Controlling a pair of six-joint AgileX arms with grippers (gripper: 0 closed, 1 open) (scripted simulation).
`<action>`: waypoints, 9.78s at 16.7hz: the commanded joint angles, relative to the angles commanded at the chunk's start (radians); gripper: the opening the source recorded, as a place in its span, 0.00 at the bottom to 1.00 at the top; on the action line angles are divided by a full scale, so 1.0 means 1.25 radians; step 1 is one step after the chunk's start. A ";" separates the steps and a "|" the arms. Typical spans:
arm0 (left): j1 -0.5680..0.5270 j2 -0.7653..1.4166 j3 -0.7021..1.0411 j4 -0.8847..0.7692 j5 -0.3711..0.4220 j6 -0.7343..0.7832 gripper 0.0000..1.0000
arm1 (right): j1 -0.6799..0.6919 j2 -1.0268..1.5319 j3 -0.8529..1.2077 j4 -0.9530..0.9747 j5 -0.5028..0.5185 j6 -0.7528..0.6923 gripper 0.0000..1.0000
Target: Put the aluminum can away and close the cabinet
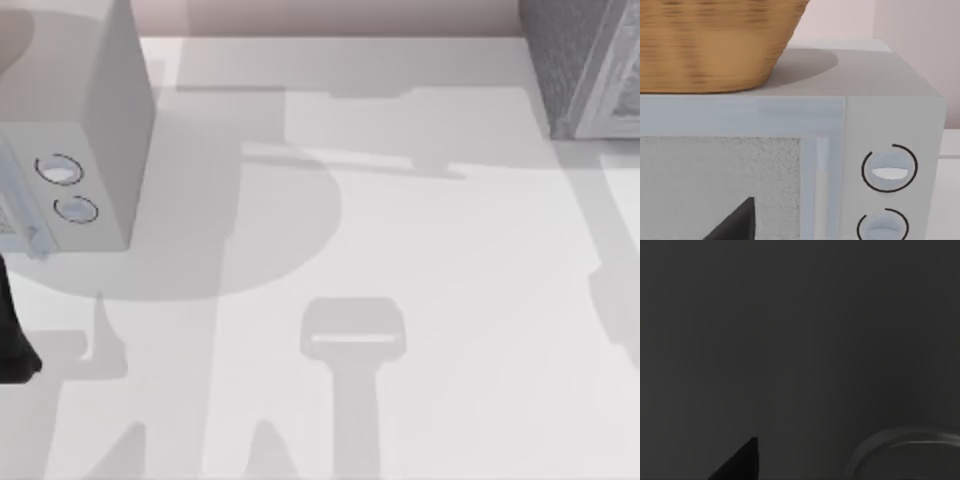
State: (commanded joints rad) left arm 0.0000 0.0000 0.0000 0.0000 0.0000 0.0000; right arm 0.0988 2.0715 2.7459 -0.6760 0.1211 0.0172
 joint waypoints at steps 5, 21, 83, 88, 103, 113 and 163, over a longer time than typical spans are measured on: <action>0.000 0.000 0.000 0.000 0.000 0.000 1.00 | -0.006 -0.146 -0.192 0.047 -0.007 -0.001 1.00; 0.000 0.000 0.000 0.000 0.000 0.000 1.00 | -0.053 -1.127 -1.493 0.367 -0.062 -0.008 1.00; 0.000 0.000 0.000 0.000 0.000 0.000 1.00 | -0.912 -0.426 -1.653 1.208 -0.922 0.016 1.00; 0.000 0.000 0.000 0.000 0.000 0.000 1.00 | -0.915 -0.450 -1.498 1.031 -0.925 0.015 1.00; 0.000 0.000 0.000 0.000 0.000 0.000 1.00 | -0.924 -0.537 -1.012 0.508 -0.934 -0.006 1.00; 0.000 0.000 0.000 0.000 0.000 0.000 1.00 | -0.912 -0.586 -0.803 0.229 -0.923 0.004 1.00; 0.000 0.000 0.000 0.000 0.000 0.000 1.00 | 0.243 -0.602 -0.793 0.194 0.253 -0.001 1.00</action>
State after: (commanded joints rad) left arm 0.0000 0.0000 0.0000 0.0000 0.0000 0.0000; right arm 0.4029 1.3194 1.7546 -0.4333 0.4379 0.0165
